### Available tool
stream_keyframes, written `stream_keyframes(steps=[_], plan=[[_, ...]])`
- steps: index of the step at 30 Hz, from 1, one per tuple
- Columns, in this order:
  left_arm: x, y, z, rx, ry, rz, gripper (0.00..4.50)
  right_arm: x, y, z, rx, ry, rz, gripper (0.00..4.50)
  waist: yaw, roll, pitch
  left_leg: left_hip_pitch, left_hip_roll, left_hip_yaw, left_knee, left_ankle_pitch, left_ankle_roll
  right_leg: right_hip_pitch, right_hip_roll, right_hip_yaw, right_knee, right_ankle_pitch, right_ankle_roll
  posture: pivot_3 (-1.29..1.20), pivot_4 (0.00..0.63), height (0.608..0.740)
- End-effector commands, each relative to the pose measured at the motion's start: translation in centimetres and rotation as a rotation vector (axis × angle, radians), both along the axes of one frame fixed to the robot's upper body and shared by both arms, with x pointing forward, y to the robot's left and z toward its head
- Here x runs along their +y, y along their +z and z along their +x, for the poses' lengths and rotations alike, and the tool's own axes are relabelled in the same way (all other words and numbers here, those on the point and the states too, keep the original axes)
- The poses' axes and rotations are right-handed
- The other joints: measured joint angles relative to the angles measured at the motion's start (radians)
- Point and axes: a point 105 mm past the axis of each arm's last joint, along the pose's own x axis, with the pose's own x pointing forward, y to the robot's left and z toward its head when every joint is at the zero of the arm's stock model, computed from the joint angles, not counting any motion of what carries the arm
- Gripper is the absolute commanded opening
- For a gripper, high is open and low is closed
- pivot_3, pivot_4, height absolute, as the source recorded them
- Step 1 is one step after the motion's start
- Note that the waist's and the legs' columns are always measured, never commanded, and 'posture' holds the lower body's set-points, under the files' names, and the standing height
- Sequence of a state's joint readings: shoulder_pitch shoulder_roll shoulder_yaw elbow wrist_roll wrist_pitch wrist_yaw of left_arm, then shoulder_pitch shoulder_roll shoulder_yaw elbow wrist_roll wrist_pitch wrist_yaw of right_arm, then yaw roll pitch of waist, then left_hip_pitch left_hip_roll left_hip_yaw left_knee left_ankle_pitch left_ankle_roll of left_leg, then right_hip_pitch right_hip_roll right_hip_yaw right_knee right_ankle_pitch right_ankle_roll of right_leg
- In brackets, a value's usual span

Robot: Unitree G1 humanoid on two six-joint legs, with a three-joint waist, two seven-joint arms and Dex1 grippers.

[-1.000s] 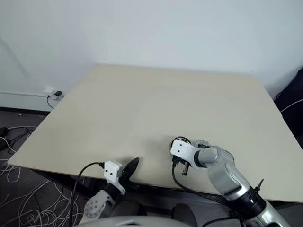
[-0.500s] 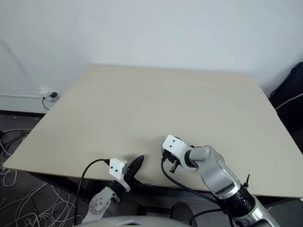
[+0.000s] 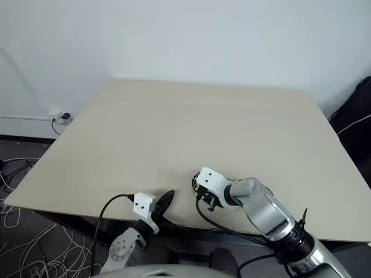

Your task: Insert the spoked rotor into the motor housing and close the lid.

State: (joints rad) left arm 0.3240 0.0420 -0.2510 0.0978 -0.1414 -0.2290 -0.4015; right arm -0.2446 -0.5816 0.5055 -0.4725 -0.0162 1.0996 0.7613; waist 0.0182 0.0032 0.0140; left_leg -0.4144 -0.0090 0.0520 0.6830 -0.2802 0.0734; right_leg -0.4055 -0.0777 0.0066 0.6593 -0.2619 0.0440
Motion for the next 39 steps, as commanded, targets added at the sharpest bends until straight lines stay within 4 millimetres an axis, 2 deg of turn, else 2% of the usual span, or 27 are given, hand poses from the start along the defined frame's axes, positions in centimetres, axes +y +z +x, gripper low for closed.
stream_keyframes(steps=[1,4,6,7,10,13,20,24,27,31,39], plan=[[0.4,0.0,0.7,-0.033,-0.004,-0.016,0.0,1.1,2.6,1.2,-0.123,-0.002,0.088,2.3,0.0,0.0,0.0,0.0,0.0,0.0,0.0,0.0,0.0,0.0,0.0,0.0,0.0,0.0,0.0,0.0,0.0,0.74],[0.9,-0.6,1.0,-0.031,-0.005,-0.014,0.0,1.7,5.0,2.5,-0.256,-0.086,0.219,2.3,0.0,-0.001,-0.001,0.0,0.0,0.0,0.0,0.0,0.0,0.0,0.0,0.0,0.0,0.0,0.001,0.0,0.0,0.74],[1.2,-0.8,1.1,-0.03,-0.004,-0.014,0.0,1.5,5.8,3.0,-0.325,-0.16,0.275,2.3,0.001,-0.001,-0.001,0.0,0.0,0.0,0.0,0.0,0.0,0.0,0.0,0.0,0.0,0.001,0.001,0.0,0.0,0.74],[1.3,-0.9,1.1,-0.03,-0.003,-0.015,0.0,1.3,5.9,3.0,-0.344,-0.181,0.289,2.3,0.003,-0.001,-0.002,0.0,0.0,0.0,0.0,0.0,0.0,0.0,0.0,0.0,0.0,0.001,0.001,0.0,0.0,0.74],[1.6,-0.5,1.1,-0.038,-0.002,-0.018,0.0,-1.1,4.9,3.2,-0.441,-0.332,0.25,2.3,0.006,-0.005,-0.005,0.0,0.0,0.0,0.0,0.0,0.0,0.001,0.0,0.0,-0.001,0.001,0.001,0.0,0.0,0.74],[1.7,-0.2,1.0,-0.041,-0.003,-0.019,0.0,-2.7,3.7,2.6,-0.418,-0.488,0.258,2.3,-0.001,-0.003,-0.007,0.0,0.0,0.001,0.0,0.0,0.0,0.001,-0.001,0.001,0.0,0.001,0.001,0.0,0.0,0.74],[1.6,0.8,0.6,-0.041,-0.022,-0.011,0.0,-6.9,2.8,1.8,-0.599,-0.728,0.191,0.05,-0.006,0.003,-0.011,0.003,0.0,0.001,0.0,0.0,0.0,0.003,0.0,0.001,0.001,0.002,0.003,0.0,0.0,0.74],[1.5,0.9,0.4,-0.034,-0.029,-0.006,0.0,-9.0,2.2,1.1,-0.664,-0.855,0.136,0.02,-0.006,0.004,-0.011,0.005,0.0,0.001,0.0,0.0,0.001,0.005,0.0,0.0,0.001,0.002,0.004,0.0,0.0,0.74],[1.4,1.1,-0.1,-0.035,-0.034,-0.005,0.0,-10.3,0.3,0.0,-0.625,-0.872,-0.001,0.02,-0.006,0.004,-0.011,0.005,0.0,0.001,0.0,0.001,0.001,0.006,0.001,0.0,0.0,0.002,0.005,0.0,0.0,0.74],[1.3,0.8,-0.6,-0.024,-0.038,-0.002,0.0,-10.2,-1.8,-1.7,-0.463,-0.847,-0.059,0.02,-0.006,0.004,-0.011,0.005,0.0,0.001,0.001,0.001,0.002,0.006,0.002,0.0,0.0,0.001,0.006,0.0,0.0,0.74],[1.1,0.5,-1.1,-0.018,-0.042,-0.001,0.0,-10.1,-1.6,-3.2,-0.292,-0.863,-0.027,0.02,-0.006,0.005,-0.01,0.006,0.001,0.0,0.0,0.001,0.002,0.007,0.001,0.0,0.0,0.0,0.007,0.0,0.0,0.74]])
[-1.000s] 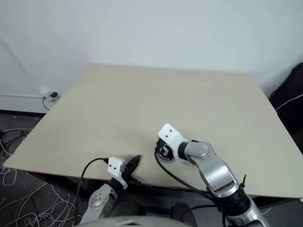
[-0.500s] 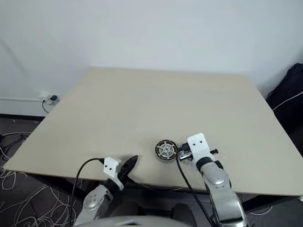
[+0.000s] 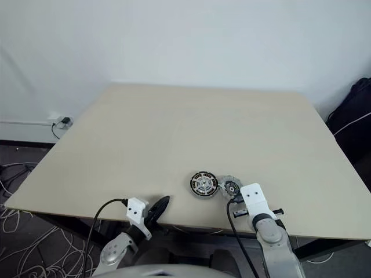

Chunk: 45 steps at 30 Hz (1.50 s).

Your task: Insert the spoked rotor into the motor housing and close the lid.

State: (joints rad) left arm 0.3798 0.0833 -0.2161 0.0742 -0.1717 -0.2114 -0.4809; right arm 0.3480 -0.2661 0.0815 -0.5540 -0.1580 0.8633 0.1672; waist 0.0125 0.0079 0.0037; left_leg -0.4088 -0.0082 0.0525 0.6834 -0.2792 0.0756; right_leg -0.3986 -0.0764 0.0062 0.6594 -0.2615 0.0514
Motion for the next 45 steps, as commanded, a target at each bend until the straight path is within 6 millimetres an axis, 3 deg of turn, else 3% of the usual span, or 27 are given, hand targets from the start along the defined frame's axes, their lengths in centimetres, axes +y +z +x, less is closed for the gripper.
stream_keyframes(steps=[1,2,5,9,14,18,31,41,45], plan=[[-0.3,1.3,0.4,-0.063,-0.011,-0.006,0.0,-0.1,1.6,0.0,-0.005,0.004,0.042,0.02,0.001,0.0,0.0,0.0,0.0,0.0,0.0,0.0,0.0,0.0,0.0,0.0,0.0,0.0,0.0,0.0,0.0,0.74],[-0.4,1.5,0.4,-0.065,-0.011,-0.007,0.0,0.0,1.7,-0.2,0.007,0.007,0.059,0.02,0.001,0.0,0.0,0.0,0.0,0.0,0.0,0.0,0.0,0.0,0.0,0.0,0.0,0.0,0.0,0.0,0.0,0.74],[-0.6,2.5,0.6,-0.079,-0.016,-0.012,0.0,0.2,1.7,-0.5,0.034,0.001,0.116,0.61,0.0,-0.001,0.001,0.0,0.0,0.0,0.0,0.0,0.0,0.0,0.0,-0.001,0.0,0.0,0.001,0.0,0.0,0.74],[-1.0,3.6,0.8,-0.084,-0.018,-0.014,0.0,0.3,2.2,-0.3,0.004,-0.075,0.208,1.85,0.0,-0.002,0.002,-0.001,0.0,0.0,0.0,0.0,0.0,0.0,0.0,0.0,-0.001,-0.001,0.001,0.0,0.0,0.74],[-1.4,2.3,0.9,-0.054,-0.025,-0.002,0.0,1.1,3.0,0.1,-0.061,-0.219,0.495,1.85,-0.001,0.001,0.003,-0.001,0.0,-0.001,-0.001,0.0,0.0,-0.001,0.0,0.0,0.0,-0.001,0.004,0.0,0.0,0.74],[-1.3,0.4,1.0,-0.028,-0.029,0.007,0.0,1.3,2.5,0.0,-0.048,-0.339,0.685,1.85,0.001,0.004,0.002,-0.001,0.0,-0.001,-0.001,0.0,0.0,-0.001,0.0,-0.001,0.0,0.0,0.003,0.0,0.0,0.74],[1.5,-2.1,1.8,-0.017,-0.026,0.019,0.0,2.9,1.9,-0.3,0.05,-0.442,1.02,1.85,-0.002,0.009,0.002,-0.002,0.0,-0.001,-0.002,0.0,0.0,-0.003,-0.002,-0.001,0.0,0.0,0.003,0.0,0.0,0.74],[2.3,-2.2,1.7,-0.053,-0.006,0.015,0.0,3.4,0.5,-0.4,0.121,-0.492,1.156,1.85,-0.026,0.011,0.002,-0.001,0.001,-0.002,-0.004,0.0,0.0,-0.002,-0.002,-0.003,0.0,0.0,0.003,0.0,0.0,0.74],[2.2,-0.9,1.7,-0.109,0.005,-0.026,0.0,3.5,0.3,-0.5,0.135,-0.494,1.163,1.85,-0.028,0.011,0.003,-0.001,0.001,-0.002,-0.004,0.0,0.0,-0.002,-0.002,-0.004,0.0,0.0,0.004,0.0,0.0,0.74]])
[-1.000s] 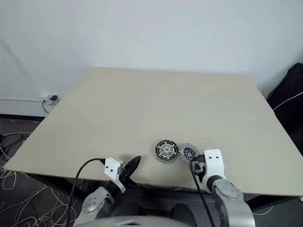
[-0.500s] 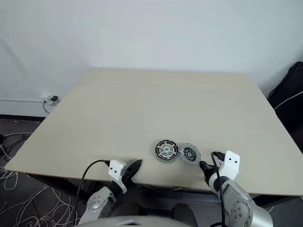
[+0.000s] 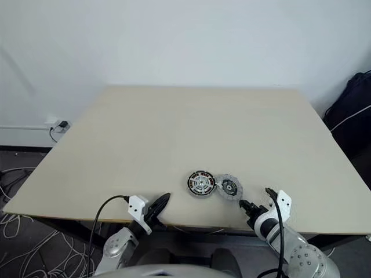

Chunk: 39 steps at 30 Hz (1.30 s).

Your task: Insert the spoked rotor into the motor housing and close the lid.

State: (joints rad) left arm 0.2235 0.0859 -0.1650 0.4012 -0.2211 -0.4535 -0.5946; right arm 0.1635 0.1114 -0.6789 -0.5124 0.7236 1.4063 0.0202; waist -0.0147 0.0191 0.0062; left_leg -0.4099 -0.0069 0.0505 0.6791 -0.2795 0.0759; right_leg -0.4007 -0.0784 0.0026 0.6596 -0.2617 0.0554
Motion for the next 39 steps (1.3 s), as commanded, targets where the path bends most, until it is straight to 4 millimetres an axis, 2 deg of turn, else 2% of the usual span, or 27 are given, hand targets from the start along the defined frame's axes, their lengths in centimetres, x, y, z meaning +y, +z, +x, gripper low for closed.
stream_keyframes(steps=[1,4,8,11,18,28,31,35,39], plan=[[1.1,1.2,0.0,-0.044,0.036,-0.032,0.0,3.2,0.4,0.8,-0.052,-0.01,0.151,1.85,-0.002,0.0,0.0,0.0,0.0,0.0,0.0,0.0,0.0,0.0,0.0,0.0,0.0,0.0,0.0,0.0,0.0,0.74],[0.3,2.9,-0.5,-0.057,-0.023,-0.077,0.0,3.2,0.4,0.7,-0.05,-0.011,0.151,1.85,-0.007,-0.001,0.002,-0.002,0.0,0.0,0.0,0.0,0.0,-0.002,0.0,0.0,-0.001,0.0,-0.001,0.0,0.0,0.74],[-0.9,4.2,-3.1,-0.045,-0.093,-0.095,0.0,3.3,0.5,0.9,-0.054,-0.007,0.16,1.85,-0.01,0.0,0.002,-0.006,0.0,0.001,0.0,0.0,0.0,-0.005,0.0,0.003,-0.003,0.0,-0.001,0.0,0.0,0.74],[-1.0,4.9,-3.4,-0.035,-0.101,-0.109,0.0,3.5,0.5,1.0,-0.055,-0.001,0.167,1.85,-0.009,0.002,0.004,-0.007,-0.001,0.003,-0.001,-0.001,0.002,-0.005,-0.002,0.004,-0.007,-0.001,-0.001,0.0,0.0,0.74],[-1.0,6.2,-2.0,-0.068,-0.064,-0.142,0.0,3.6,0.1,1.2,-0.051,-0.013,0.191,1.85,-0.008,0.002,0.003,-0.007,-0.001,0.003,-0.005,-0.002,0.003,-0.006,-0.002,0.003,-0.011,0.0,0.0,0.0,0.0,0.74],[-0.7,6.0,-1.1,-0.076,-0.036,-0.131,0.0,4.0,-0.4,1.3,-0.061,-0.064,0.271,1.85,-0.008,0.0,0.003,-0.005,-0.001,0.005,-0.012,0.001,0.008,-0.005,0.0,0.004,-0.016,0.0,0.0,0.0,0.0,0.74],[-0.7,6.0,-1.1,-0.077,-0.033,-0.128,0.0,4.1,-0.3,1.4,-0.073,-0.07,0.285,1.3,-0.008,0.001,0.002,-0.004,-0.001,0.005,-0.012,0.001,0.008,-0.005,0.0,0.005,-0.016,0.0,0.0,0.0,0.0,0.74],[-0.9,6.0,-1.2,-0.077,-0.031,-0.124,0.0,4.1,0.2,1.6,-0.106,-0.058,0.283,0.09,-0.012,0.0,0.002,-0.004,-0.001,0.005,-0.013,0.001,0.008,-0.005,0.0,0.005,-0.016,0.0,0.0,0.0,0.0,0.74],[-1.2,6.3,-1.1,-0.079,-0.026,-0.123,0.0,4.6,2.1,2.1,-0.202,0.06,0.176,0.04,-0.017,-0.001,0.001,-0.003,-0.001,0.005,-0.013,0.001,0.008,-0.004,0.0,0.006,-0.015,0.0,0.0,0.0,0.0,0.74]])
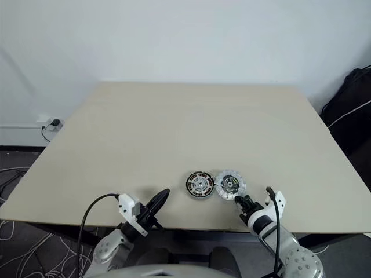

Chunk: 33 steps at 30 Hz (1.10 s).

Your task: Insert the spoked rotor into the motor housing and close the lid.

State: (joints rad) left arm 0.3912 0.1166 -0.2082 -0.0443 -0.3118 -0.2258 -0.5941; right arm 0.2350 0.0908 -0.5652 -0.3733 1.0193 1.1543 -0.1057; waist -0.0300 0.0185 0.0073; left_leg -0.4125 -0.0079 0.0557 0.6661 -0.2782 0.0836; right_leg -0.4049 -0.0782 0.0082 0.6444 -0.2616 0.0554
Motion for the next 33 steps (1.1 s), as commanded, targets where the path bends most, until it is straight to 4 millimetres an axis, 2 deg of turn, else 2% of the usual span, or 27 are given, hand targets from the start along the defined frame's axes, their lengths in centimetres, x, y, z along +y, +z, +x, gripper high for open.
stream_keyframes(steps=[1,11,16,22,27,33], plan=[[-0.5,1.1,0.3,-0.037,0.003,-0.004,0.0,3.3,3.0,1.1,-0.166,0.162,-0.048,0.04,-0.007,0.0,0.0,0.0,0.0,0.0,0.0,0.0,0.0,0.0,0.0,0.0,0.0,0.0,0.0,0.0,0.0,0.74],[-0.1,1.5,0.3,-0.05,0.024,0.033,0.0,5.5,6.1,2.1,-0.389,0.32,-0.231,0.04,-0.009,-0.002,-0.001,0.001,0.0,0.0,0.0,0.0,0.0,0.0,0.001,0.001,0.001,0.001,0.001,0.0,0.0,0.74],[0.1,1.2,0.5,-0.057,0.049,0.058,0.0,6.2,6.5,2.1,-0.46,0.422,-0.403,0.04,-0.007,-0.004,-0.002,0.002,0.0,0.0,0.001,0.0,0.0,0.001,0.001,0.001,0.0,0.001,0.001,0.0,0.0,0.74],[0.0,0.8,0.6,-0.045,0.062,0.064,0.0,6.5,5.6,1.6,-0.497,0.559,-0.603,0.04,-0.004,-0.006,-0.002,0.004,0.0,0.0,0.001,0.0,0.0,0.004,0.001,0.001,0.0,0.001,0.001,0.0,0.0,0.74],[-0.3,1.3,0.6,-0.047,0.065,0.059,0.0,5.7,5.1,1.6,-0.476,0.573,-0.643,0.04,0.003,-0.008,-0.002,0.007,0.0,0.0,0.001,-0.001,-0.002,0.007,0.001,0.001,0.0,0.001,0.001,0.0,0.0,0.74],[-0.7,2.1,0.5,-0.048,0.061,0.048,0.0,6.5,7.2,2.4,-0.566,0.575,-0.654,0.04,0.008,-0.009,-0.001,0.008,0.0,0.0,0.001,-0.002,-0.005,0.008,0.001,0.001,0.0,0.001,0.001,0.0,0.0,0.74]])
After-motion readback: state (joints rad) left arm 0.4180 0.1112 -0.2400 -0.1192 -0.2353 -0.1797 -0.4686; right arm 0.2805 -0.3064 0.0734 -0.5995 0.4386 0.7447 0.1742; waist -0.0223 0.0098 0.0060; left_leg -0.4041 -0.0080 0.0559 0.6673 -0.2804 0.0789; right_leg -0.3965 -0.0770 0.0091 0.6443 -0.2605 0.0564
